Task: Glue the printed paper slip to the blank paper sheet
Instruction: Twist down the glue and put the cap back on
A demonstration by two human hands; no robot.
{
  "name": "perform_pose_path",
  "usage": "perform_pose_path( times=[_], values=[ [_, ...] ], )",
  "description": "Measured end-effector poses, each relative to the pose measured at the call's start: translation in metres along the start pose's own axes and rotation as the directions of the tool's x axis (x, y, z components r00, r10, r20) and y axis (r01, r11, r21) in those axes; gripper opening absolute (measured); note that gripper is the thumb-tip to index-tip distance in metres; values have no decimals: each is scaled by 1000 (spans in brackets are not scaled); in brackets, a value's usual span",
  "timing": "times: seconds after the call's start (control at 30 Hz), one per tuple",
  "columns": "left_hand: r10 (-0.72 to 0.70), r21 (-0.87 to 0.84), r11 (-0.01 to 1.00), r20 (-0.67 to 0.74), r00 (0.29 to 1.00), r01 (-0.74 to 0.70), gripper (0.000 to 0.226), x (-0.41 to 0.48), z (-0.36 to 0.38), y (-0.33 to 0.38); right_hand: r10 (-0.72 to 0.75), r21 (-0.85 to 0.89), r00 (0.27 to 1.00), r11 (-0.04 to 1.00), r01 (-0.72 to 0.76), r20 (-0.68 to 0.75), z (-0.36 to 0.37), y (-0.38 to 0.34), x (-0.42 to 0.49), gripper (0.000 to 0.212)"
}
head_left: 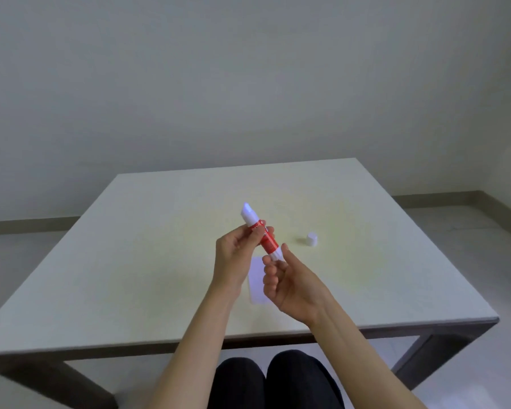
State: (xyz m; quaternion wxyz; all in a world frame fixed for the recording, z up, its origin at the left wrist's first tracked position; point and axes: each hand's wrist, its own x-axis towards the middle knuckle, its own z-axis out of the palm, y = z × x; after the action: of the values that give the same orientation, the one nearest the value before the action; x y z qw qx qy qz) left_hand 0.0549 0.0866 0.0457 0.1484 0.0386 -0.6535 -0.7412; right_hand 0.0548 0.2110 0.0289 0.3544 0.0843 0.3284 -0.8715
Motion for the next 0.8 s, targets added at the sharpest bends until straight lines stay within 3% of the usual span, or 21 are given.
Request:
perform_pose_path(
  times=[0.1,0.13,0.17,0.2,0.23,0.27,0.3,0.33,0.37,0.4,0.43,0.47,0.5,0.53,0.63,0.7,0.73,0.77,0.8],
  values=[
    [28,22,999,-30,999,-28,17,-3,-1,6,-118,-128,991,984,125,58,1,-1,-4,33],
    [32,35,999,-48,998,-30,17,-4,-1,6,-239,-255,970,935,245,56,1,2,-4,26],
    [30,45,999,-66,997,-28,17,-5,0,7,-402,-432,913,815,387,60,0,7,-4,19],
    [22,46,999,-77,997,-19,16,-6,1,7,-573,-639,815,597,485,83,-3,13,-4,12],
    [13,40,999,-79,997,-10,15,-8,2,8,-720,-818,681,306,487,136,-7,20,-3,7],
    [11,41,999,-72,997,-8,14,-10,4,8,-802,-905,557,54,423,213,-11,25,-2,5],
    [21,55,998,-59,998,-17,14,-11,6,8,-840,-930,473,-96,354,267,-15,28,0,7],
    [34,77,997,-48,998,-30,14,-13,7,8,-853,-939,452,-117,324,262,-19,26,1,12],
    [40,94,995,-40,998,-36,15,-14,7,8,-832,-937,522,6,349,189,-20,22,0,21],
    [37,97,995,-40,999,-33,16,-14,7,9,-743,-894,664,237,380,85,-18,15,-2,37],
    [28,91,996,-42,999,-24,15,-14,5,9,-544,-770,839,528,357,15,-14,7,-5,56],
    [15,84,996,-40,999,-12,14,-13,4,10,-306,-603,952,759,247,5,-13,1,-6,69],
    [5,84,996,-31,1000,-3,13,-13,2,10,-118,-418,993,901,118,27,-12,-4,-7,75],
    [4,91,996,-21,1000,-2,12,-13,1,11,-30,-276,998,960,43,52,-13,-8,-6,72],
    [18,111,994,-21,1000,-16,13,-13,1,11,-21,-92,999,995,24,28,-9,-6,-5,40],
    [26,127,992,-44,999,-20,14,-14,1,10,-204,-149,978,967,208,46,-10,0,-3,24],
    [20,131,991,-56,998,-12,15,-14,1,8,-400,-325,914,858,397,60,-13,6,-1,17],
    [5,125,992,-63,998,3,15,-16,1,7,-617,-580,781,603,547,95,-16,13,0,13],
    [-9,114,993,-65,998,17,16,-17,1,5,-774,-792,601,233,564,200,-20,20,2,12]
  ],
)
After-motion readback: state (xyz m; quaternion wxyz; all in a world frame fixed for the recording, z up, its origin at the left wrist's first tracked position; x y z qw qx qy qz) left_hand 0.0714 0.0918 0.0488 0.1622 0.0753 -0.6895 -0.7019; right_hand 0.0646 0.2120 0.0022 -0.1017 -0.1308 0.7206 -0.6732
